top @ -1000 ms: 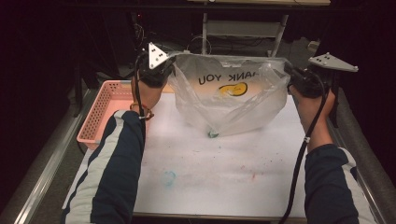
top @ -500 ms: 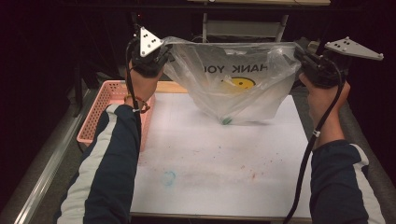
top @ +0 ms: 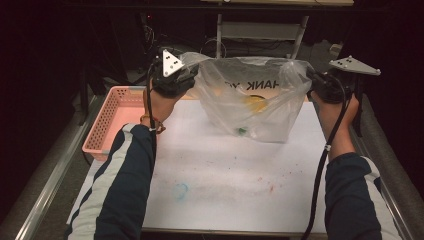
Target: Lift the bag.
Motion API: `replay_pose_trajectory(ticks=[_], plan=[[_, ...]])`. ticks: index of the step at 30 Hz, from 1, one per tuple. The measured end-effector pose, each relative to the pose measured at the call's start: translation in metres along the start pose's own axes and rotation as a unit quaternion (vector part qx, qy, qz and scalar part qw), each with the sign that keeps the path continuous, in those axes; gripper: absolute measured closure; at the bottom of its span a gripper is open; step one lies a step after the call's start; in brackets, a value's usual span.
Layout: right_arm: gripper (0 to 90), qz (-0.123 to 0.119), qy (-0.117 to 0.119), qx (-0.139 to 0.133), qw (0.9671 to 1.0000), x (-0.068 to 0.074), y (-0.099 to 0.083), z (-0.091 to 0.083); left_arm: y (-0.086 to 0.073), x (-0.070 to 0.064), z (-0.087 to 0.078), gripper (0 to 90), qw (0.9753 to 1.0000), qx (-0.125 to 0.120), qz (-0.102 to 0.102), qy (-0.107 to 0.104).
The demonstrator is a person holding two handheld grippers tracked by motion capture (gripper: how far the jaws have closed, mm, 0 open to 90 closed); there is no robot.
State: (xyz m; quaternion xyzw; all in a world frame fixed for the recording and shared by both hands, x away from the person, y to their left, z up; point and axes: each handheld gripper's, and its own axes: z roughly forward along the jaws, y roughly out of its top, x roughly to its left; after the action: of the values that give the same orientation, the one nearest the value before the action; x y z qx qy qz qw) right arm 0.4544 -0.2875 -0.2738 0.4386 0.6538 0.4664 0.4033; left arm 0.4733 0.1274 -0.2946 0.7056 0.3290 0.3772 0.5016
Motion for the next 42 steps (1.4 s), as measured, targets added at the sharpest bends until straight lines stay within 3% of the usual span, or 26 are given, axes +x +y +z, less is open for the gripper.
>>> replay_pose_trajectory(ticks=[1,5,8,14,19,22,26,33,37,39,42], plan=[[89.9,0.001,-0.002,0.005,1.0000,0.000,-0.003,0.002,-0.003,-0.002,0.001,44.7,1.0000,0.002,-0.003,-0.003],[89.9,0.005,-0.009,0.020,0.9998,-0.002,-0.015,0.011,-0.017,-0.015,0.007,44.7,0.9995,0.021,0.018,-0.017],[89.9,-0.005,-0.019,0.034,0.9992,-0.002,-0.023,0.016,-0.023,-0.019,0.010,38.2,0.9995,0.027,0.016,-0.008],[89.9,-0.007,-0.035,0.060,0.9976,-0.008,-0.036,0.024,-0.020,-0.015,0.002,25.7,0.9999,0.009,0.007,0.005],[89.9,0.013,-0.047,0.079,0.9957,-0.019,-0.052,0.031,-0.029,-0.006,0.004,21.5,0.9996,0.022,-0.002,0.018],[89.8,0.031,-0.047,0.087,0.9946,-0.023,-0.061,0.035,-0.039,-0.009,0.006,21.6,0.9994,0.033,0.000,0.013],[89.8,0.018,-0.053,0.103,0.9931,-0.022,-0.068,0.040,-0.051,-0.019,0.015,24.4,0.9986,0.052,0.006,0.003],[89.7,0.022,-0.052,0.113,0.9919,-0.022,-0.078,0.045,-0.064,-0.036,0.033,36.4,0.9958,0.088,0.018,-0.019],[89.5,0.029,-0.050,0.113,0.9919,-0.023,-0.080,0.047,-0.062,-0.041,0.038,34.9,0.9961,0.084,0.023,-0.016],[89.3,0.018,-0.054,0.113,0.9920,-0.023,-0.077,0.046,-0.058,-0.042,0.040,35.1,0.9960,0.083,0.026,-0.018],[89.3,0.010,-0.057,0.105,0.9928,-0.025,-0.068,0.043,-0.051,-0.042,0.042,45.7,0.9961,0.077,0.034,-0.027]])
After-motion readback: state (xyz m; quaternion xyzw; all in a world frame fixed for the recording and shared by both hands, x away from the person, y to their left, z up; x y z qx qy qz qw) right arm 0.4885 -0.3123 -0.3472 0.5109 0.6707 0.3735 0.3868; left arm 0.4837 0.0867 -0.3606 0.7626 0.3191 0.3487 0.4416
